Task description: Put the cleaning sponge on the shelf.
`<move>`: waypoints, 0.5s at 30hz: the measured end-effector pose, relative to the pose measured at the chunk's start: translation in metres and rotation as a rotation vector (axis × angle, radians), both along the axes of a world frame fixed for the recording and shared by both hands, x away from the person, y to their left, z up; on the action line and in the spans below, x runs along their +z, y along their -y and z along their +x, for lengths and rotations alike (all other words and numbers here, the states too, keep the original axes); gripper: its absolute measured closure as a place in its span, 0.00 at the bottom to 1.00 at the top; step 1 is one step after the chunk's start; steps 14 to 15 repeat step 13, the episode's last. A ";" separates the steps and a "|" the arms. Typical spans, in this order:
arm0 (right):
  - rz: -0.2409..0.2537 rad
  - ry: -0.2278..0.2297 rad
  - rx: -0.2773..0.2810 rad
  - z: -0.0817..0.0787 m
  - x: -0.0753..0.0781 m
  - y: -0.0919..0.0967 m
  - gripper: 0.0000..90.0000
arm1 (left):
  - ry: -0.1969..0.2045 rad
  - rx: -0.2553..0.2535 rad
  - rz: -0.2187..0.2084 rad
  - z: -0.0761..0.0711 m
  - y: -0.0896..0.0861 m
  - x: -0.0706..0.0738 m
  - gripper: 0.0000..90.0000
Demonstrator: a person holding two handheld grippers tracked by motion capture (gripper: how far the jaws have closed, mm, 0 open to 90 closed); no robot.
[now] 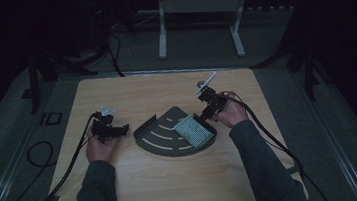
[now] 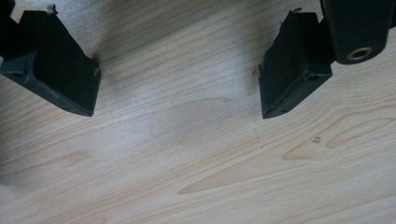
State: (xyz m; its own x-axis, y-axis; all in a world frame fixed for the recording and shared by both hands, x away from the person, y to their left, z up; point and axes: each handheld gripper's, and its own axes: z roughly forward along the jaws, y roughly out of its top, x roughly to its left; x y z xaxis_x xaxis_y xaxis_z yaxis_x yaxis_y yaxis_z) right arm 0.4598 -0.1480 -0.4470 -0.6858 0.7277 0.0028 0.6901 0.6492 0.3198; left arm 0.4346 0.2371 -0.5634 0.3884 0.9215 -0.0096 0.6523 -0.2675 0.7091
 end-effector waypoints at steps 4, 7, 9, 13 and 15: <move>0.016 0.027 -0.025 -0.007 0.002 0.015 0.51 | 0.001 0.001 -0.001 0.000 0.000 0.000 0.15; 0.025 0.055 -0.047 -0.014 0.002 0.029 0.43 | 0.001 0.001 -0.001 0.000 0.000 0.000 0.15; 0.033 0.064 -0.069 -0.019 0.001 0.038 0.39 | 0.001 0.002 -0.003 0.000 0.000 0.000 0.15; 0.074 0.083 -0.104 -0.034 -0.003 0.057 0.36 | 0.000 0.001 -0.002 0.000 0.000 0.000 0.15; 0.074 0.083 -0.104 -0.034 -0.003 0.057 0.36 | 0.000 0.001 -0.002 0.000 0.000 0.000 0.15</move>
